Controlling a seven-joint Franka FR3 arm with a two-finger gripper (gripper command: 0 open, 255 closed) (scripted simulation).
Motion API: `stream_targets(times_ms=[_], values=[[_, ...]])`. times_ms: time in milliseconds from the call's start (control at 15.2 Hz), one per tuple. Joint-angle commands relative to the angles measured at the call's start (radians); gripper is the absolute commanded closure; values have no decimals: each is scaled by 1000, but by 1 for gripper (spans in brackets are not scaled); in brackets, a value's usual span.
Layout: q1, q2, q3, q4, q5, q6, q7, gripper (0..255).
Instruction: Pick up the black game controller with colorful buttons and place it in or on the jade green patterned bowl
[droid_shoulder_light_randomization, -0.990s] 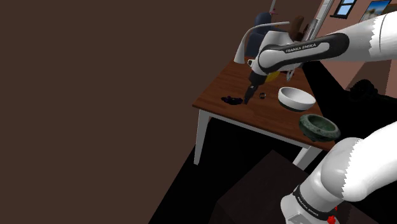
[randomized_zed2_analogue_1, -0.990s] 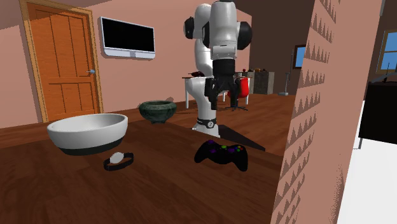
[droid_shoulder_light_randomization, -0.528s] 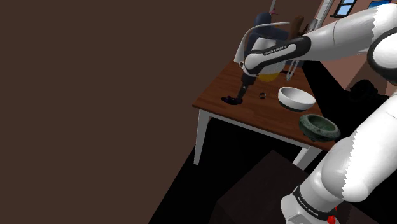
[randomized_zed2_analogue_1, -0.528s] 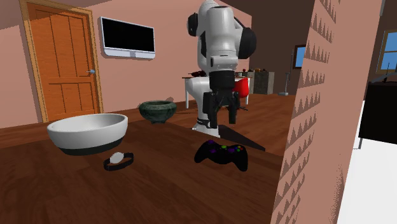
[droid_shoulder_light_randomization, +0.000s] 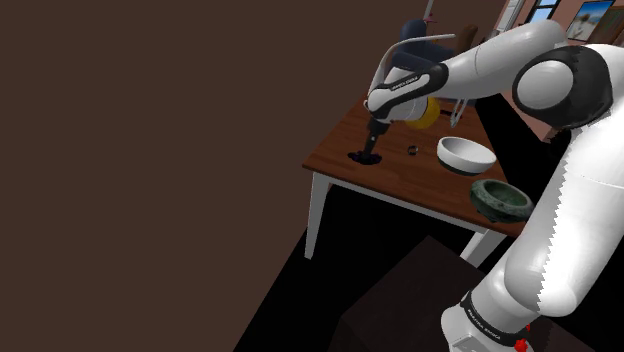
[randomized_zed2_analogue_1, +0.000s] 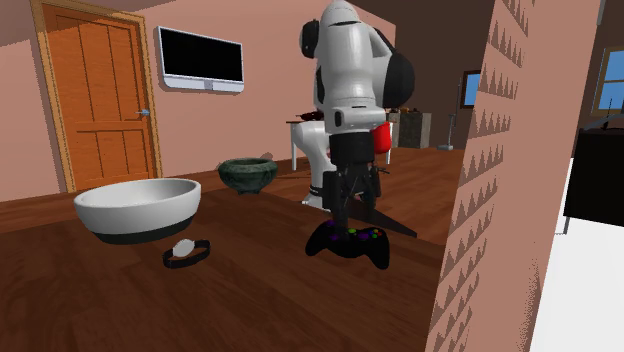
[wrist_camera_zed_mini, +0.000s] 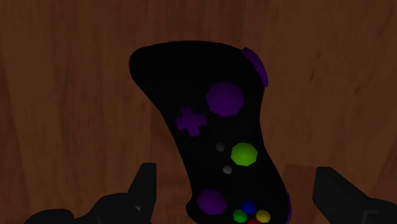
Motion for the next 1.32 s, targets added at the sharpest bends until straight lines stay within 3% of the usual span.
stream_targets(times_ms=[0,726,792,1254], values=[[-2,21,4,-2,13,23,-10,0],[-6,58,11,-6,35,60,-25,0],[-6,58,11,-6,35,60,-25,255],[-6,58,11,-6,36,60,-25,255]])
